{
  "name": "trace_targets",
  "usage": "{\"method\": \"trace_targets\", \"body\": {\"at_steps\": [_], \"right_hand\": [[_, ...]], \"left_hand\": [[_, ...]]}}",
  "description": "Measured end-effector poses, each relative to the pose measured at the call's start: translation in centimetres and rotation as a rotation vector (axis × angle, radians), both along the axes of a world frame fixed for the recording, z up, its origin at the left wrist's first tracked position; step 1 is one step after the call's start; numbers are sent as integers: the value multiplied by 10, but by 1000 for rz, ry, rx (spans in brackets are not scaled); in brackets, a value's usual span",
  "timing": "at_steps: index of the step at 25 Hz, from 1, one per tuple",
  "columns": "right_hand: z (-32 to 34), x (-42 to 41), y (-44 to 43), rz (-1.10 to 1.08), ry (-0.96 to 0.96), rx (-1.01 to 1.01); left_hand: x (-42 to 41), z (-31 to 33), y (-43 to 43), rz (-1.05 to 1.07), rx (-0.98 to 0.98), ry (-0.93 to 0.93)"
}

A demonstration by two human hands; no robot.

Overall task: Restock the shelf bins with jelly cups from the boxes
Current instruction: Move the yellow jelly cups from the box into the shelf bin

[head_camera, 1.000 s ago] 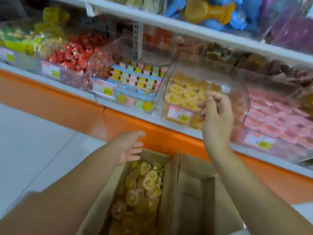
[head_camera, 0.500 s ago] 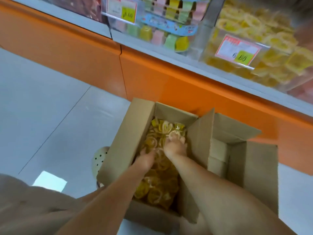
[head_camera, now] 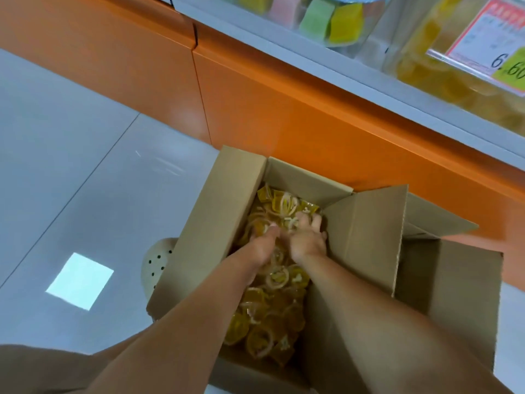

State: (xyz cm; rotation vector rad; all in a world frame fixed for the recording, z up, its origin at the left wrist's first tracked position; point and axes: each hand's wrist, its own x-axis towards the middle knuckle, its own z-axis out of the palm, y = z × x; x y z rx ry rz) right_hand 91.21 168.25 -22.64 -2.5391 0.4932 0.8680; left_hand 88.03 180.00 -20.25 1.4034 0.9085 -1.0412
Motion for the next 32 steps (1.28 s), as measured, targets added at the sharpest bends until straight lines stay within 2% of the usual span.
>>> {"method": "trace_targets", "body": {"at_steps": [4,8,11,16,20,22,25,29,32], "right_hand": [[-1,-15,-8,-31,-10,163],[7,-12,-9,-45,80,184],[13,-18,-12,-154,104,246],[22,-27,-12,-437,183,529],[27,-35,-11,-654,228,734],[26,-40,-10,-655,241,788],[31,-41,-13,-654,249,862],[45,-49,-11,-685,352,1017],[61,-63,-10,-683,281,1071]], "left_hand": [[4,5,2,-58,36,20],[-2,17,4,-47,39,77],[-11,13,1,-1,50,-10],[-25,2,-4,74,64,-129],[-34,6,-9,74,193,-301],[-39,9,-12,97,236,-394],[-39,12,-11,177,195,-401],[-37,24,-4,277,29,-280],[-38,37,-3,294,-63,-275]]}}
